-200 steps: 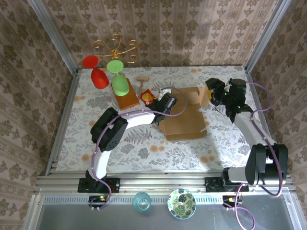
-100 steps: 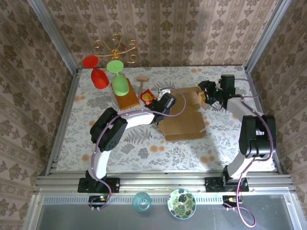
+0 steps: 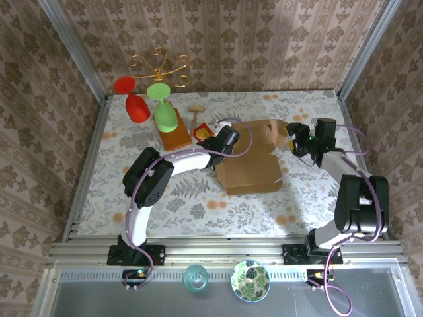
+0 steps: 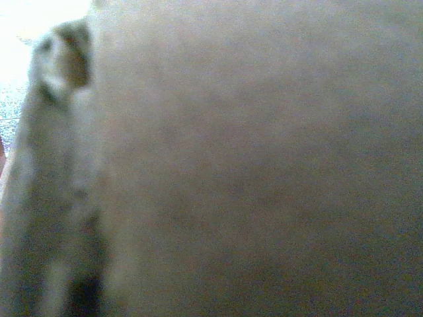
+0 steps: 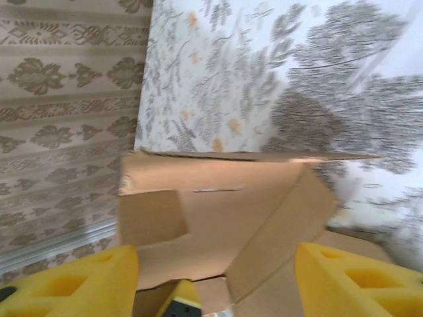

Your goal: Fold the paper box

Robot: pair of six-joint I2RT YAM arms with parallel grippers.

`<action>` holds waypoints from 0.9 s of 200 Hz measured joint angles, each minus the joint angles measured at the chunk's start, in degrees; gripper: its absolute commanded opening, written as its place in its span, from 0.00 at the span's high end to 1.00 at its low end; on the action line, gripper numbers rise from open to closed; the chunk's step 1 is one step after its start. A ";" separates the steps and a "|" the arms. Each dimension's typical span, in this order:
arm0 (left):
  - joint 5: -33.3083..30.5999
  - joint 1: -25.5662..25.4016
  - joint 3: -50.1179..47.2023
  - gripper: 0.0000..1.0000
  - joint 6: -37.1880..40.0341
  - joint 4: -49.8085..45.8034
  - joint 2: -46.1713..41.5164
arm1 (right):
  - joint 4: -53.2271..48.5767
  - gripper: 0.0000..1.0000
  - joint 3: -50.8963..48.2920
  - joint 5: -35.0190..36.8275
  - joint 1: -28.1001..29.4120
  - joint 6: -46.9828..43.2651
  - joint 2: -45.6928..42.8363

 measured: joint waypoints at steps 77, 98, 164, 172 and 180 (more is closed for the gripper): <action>1.38 0.39 0.81 1.00 -0.48 -1.84 0.00 | 7.89 0.61 -5.73 0.59 3.43 -2.38 9.29; 1.42 0.39 0.81 1.00 -0.59 -2.19 0.00 | 8.22 0.55 -3.76 0.61 3.76 -3.32 12.76; 1.97 0.39 2.58 1.00 -0.63 -4.48 0.02 | 9.31 0.53 3.37 0.61 3.85 -7.06 19.04; 2.03 0.39 2.84 1.00 -0.63 -4.85 0.02 | 9.42 0.54 3.39 0.59 3.98 -7.13 19.71; 2.08 0.39 3.08 1.00 -0.63 -5.22 0.02 | 9.42 0.54 3.39 0.57 4.07 -7.10 20.28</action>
